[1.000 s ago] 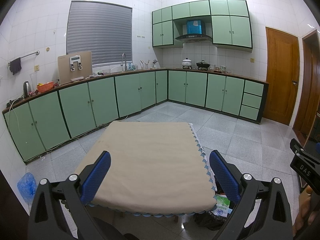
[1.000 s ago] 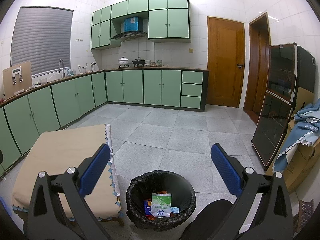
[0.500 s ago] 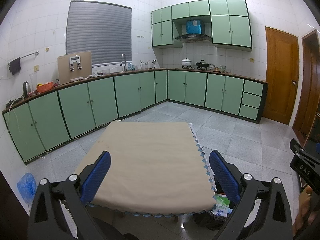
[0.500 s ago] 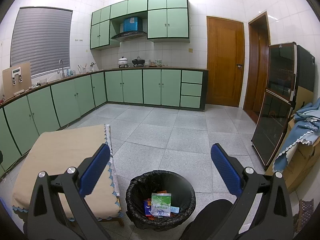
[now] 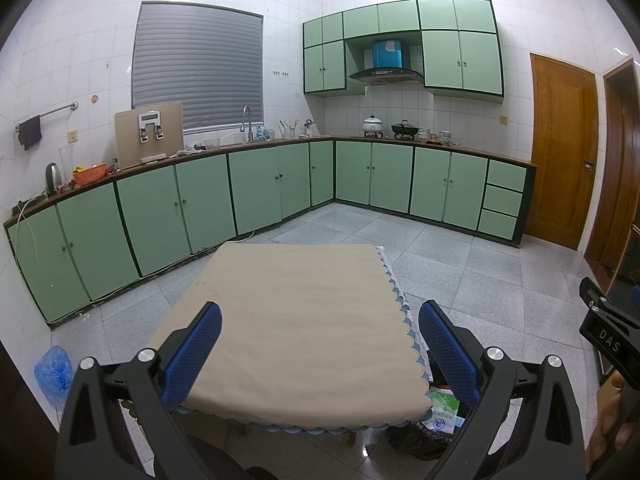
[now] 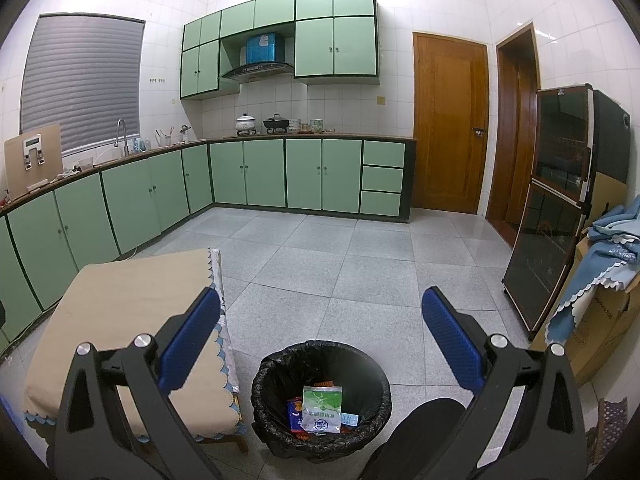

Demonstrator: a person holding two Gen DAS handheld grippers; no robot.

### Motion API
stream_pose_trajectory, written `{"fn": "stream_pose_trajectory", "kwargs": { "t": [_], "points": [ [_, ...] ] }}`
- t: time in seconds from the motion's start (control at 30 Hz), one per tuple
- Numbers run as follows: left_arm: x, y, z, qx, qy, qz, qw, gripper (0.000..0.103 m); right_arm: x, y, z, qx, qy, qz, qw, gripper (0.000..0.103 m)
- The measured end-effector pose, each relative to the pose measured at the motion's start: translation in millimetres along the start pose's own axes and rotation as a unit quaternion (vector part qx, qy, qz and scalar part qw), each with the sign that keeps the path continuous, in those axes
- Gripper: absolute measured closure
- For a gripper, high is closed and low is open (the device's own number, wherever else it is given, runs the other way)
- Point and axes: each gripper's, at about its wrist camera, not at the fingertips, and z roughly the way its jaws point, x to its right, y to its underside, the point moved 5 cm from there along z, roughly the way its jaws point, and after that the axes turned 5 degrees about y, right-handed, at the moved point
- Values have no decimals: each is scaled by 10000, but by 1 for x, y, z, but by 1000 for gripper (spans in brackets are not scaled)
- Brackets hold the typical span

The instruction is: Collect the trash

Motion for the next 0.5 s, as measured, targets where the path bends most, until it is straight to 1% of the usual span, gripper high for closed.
{"fn": "stream_pose_trajectory", "kwargs": {
  "t": [0.5],
  "points": [
    [2,0,0,-14,10,10,10000,6,0,1,1,-11,2,-7,10000,5]
  ]
}}
